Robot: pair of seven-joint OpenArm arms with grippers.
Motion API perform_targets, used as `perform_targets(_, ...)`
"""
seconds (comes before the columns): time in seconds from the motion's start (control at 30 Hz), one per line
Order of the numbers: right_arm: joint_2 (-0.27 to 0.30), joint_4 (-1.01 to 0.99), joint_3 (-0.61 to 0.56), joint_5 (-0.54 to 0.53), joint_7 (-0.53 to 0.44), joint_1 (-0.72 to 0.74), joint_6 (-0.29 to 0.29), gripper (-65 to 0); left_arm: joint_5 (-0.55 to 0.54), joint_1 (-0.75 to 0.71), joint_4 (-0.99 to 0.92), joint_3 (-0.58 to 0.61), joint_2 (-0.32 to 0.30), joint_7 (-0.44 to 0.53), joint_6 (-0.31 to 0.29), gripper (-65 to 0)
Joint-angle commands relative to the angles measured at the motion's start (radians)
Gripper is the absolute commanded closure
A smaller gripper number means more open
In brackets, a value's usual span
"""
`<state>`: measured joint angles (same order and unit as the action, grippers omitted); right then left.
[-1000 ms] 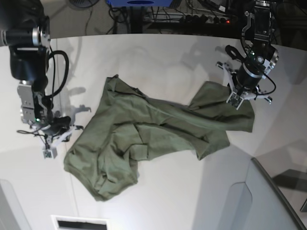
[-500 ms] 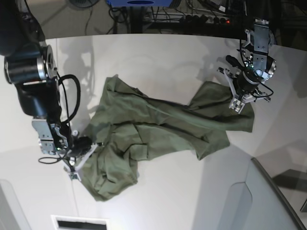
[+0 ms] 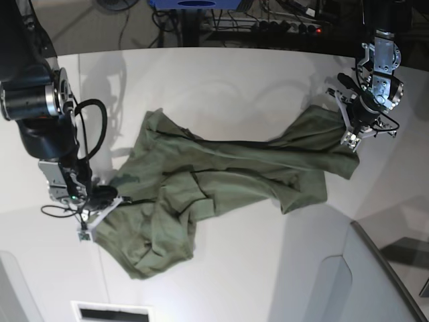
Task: Layout the t-shirt on the table in an organized manner, then fold the t-shirt properly
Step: 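Lower the right gripper onto the shirt's hem and grasp it, then lower the left gripper onto the shirt's sleeve fabric and grasp it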
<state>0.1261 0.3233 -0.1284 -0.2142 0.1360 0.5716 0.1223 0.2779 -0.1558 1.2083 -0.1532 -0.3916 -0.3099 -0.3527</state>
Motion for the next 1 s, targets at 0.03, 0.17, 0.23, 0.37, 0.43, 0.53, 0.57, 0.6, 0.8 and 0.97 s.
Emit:
perform_targets(0.03,0.017,0.07,0.003,0.025,0.13,-0.065,-0.079,-2.9,0.01,-0.012,0.018,-0.004,-0.036,-0.025,0.001,0.0)
perform_targets(0.17,0.017,0.365,0.066,0.026,0.254,-0.227,-0.146,-2.9,0.01,-0.044,0.066,-0.004,-0.053,-0.025,-0.003,0.0)
perform_targets(0.23,0.017,0.515,0.098,0.026,0.322,-0.304,-0.168,-2.9,0.01,-0.054,0.072,-0.004,-0.053,-0.025,-0.003,0.0)
perform_targets(0.37,0.014,0.784,0.117,0.026,0.44,-0.442,-0.223,-2.9,0.01,-0.07,0.067,-0.004,-0.053,-0.025,-0.004,0.0)
perform_targets(0.43,0.014,0.879,0.117,0.026,0.488,-0.496,-0.238,-2.9,0.01,-0.089,0.08,-0.004,-0.053,-0.025,-0.004,0.0)
perform_targets(0.53,0.014,0.994,0.117,0.026,0.538,-0.552,-0.249,-2.9,0.01,-0.138,0.149,-0.012,-0.053,-0.025,-0.004,0.0)
perform_targets(0.57,0.014,1.02,0.117,0.026,0.548,-0.566,-0.249,-2.9,0.01,-0.158,0.187,-0.016,-0.053,-0.027,-0.004,0.0)
perform_targets(0.6,0.014,1.04,0.117,0.026,0.551,-0.575,-0.249,-2.9,0.008,-0.17,0.216,-0.016,-0.054,-0.028,-0.004,0.0)
perform_targets(0.8,0.019,1.127,0.117,0.026,0.543,-0.594,-0.246,-3.0,-0.002,-0.146,0.339,-0.013,-0.054,-0.033,-0.004,0.0)
perform_targets(0.97,0.019,1.084,0.111,0.026,0.541,-0.543,-0.189,-3.3,-0.001,0.026,0.268,-0.007,0.021,-0.03,-0.004,0.0)
